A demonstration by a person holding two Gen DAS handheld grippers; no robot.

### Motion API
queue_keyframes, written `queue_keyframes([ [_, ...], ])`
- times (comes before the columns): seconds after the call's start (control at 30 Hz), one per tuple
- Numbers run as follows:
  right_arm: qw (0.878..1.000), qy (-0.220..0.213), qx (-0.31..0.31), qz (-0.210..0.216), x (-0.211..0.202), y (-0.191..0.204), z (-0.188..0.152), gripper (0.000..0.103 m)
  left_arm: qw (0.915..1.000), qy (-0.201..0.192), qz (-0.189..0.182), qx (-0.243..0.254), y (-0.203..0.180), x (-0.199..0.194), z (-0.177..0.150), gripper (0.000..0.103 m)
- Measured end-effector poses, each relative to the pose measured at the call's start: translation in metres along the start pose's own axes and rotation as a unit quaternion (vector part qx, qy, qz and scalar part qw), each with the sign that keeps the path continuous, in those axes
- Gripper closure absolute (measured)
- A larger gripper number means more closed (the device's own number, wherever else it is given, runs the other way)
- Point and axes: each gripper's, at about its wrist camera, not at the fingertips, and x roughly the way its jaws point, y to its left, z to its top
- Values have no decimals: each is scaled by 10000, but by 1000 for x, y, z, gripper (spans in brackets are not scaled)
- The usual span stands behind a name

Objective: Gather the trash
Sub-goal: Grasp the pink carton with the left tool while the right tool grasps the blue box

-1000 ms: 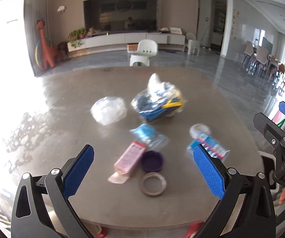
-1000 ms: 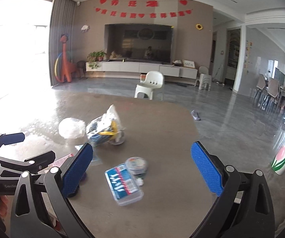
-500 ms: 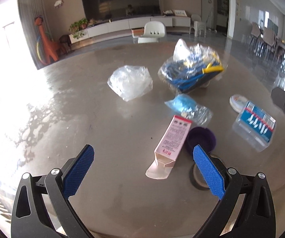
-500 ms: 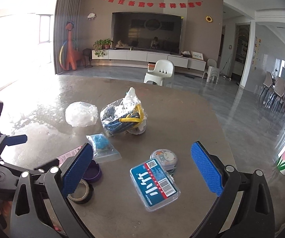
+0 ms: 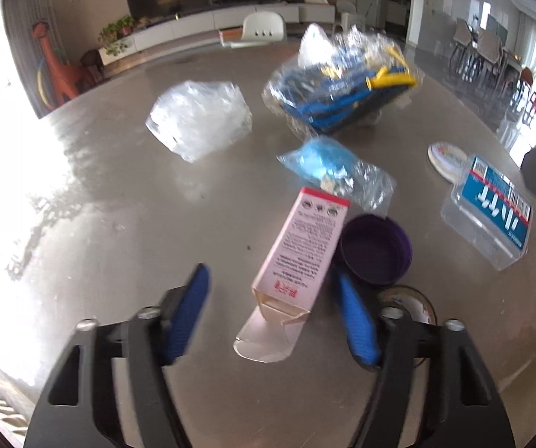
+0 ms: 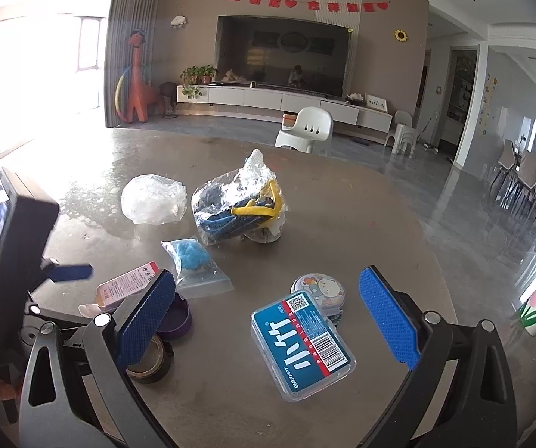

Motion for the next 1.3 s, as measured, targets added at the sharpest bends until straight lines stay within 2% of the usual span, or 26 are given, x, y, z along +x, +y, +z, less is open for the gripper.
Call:
queue_keyframes([
  [0.07,10000,7,35,3,0,-2,-2,5,9998,-15,-173,16,-2,-1,-1,68],
  [0.1,10000,29,51,3,1,-4,-3,5,9999,-29,-164,29,-3,-1,-1,69],
  [0.37,9991,358,224,103,20,-19,-25,5,9977,-606,-230,-193,2,-29,-1,69],
  [0.57,9975,691,136,33,37,-27,-42,5,9973,-669,-265,-178,0,-30,-1,69],
  [0.6,9972,735,127,42,38,-28,-43,8,9973,-669,-267,-162,0,-30,0,69],
  [0.67,9963,847,148,68,41,-30,-47,30,9972,-690,-275,-111,-2,-30,0,69],
  [0.83,9947,937,283,299,37,-33,-48,42,9970,-738,-238,-39,-3,-32,2,69],
  [1.13,9967,635,369,345,4,-45,-29,45,9958,-868,-272,-65,-13,-56,5,69],
  [1.3,9969,392,568,365,-18,-55,-18,45,9944,-1019,-268,75,-27,-73,12,69],
])
